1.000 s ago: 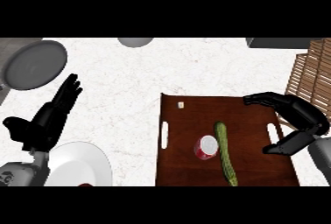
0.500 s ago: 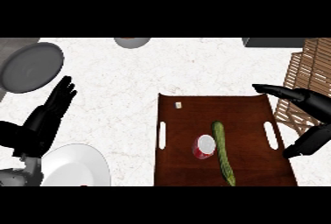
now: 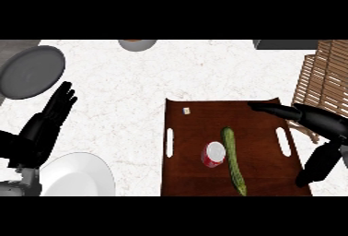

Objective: Pick the squash from the tray and place it in the tiered shelf

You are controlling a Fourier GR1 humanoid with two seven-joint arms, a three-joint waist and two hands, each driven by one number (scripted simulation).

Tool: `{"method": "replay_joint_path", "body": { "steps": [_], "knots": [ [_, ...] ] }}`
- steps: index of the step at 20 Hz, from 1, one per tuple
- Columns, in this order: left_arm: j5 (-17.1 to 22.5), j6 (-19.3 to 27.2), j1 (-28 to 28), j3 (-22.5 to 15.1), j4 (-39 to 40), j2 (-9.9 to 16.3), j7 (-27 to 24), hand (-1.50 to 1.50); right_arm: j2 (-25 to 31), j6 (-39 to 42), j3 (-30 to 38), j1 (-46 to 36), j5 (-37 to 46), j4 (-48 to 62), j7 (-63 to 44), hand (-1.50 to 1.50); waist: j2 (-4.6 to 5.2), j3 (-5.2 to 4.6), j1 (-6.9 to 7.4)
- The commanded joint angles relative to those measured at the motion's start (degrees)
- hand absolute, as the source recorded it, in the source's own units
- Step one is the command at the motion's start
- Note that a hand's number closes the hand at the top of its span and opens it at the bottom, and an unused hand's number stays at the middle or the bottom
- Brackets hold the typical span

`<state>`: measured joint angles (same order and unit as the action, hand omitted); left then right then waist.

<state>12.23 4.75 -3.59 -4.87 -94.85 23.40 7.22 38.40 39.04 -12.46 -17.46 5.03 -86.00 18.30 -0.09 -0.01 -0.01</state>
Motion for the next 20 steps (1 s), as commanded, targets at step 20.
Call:
{"method": "replay_joint_path", "body": {
  "steps": [20],
  "knots": [
    [-3.43,-6.2,-1.15,5.65,5.64,-4.42,-4.0,0.0,-11.96,-1.46,-12.27,3.77,30.13,-5.1,-8.82,-1.5,0.13,-0.02,-0.01]
  ]
}}
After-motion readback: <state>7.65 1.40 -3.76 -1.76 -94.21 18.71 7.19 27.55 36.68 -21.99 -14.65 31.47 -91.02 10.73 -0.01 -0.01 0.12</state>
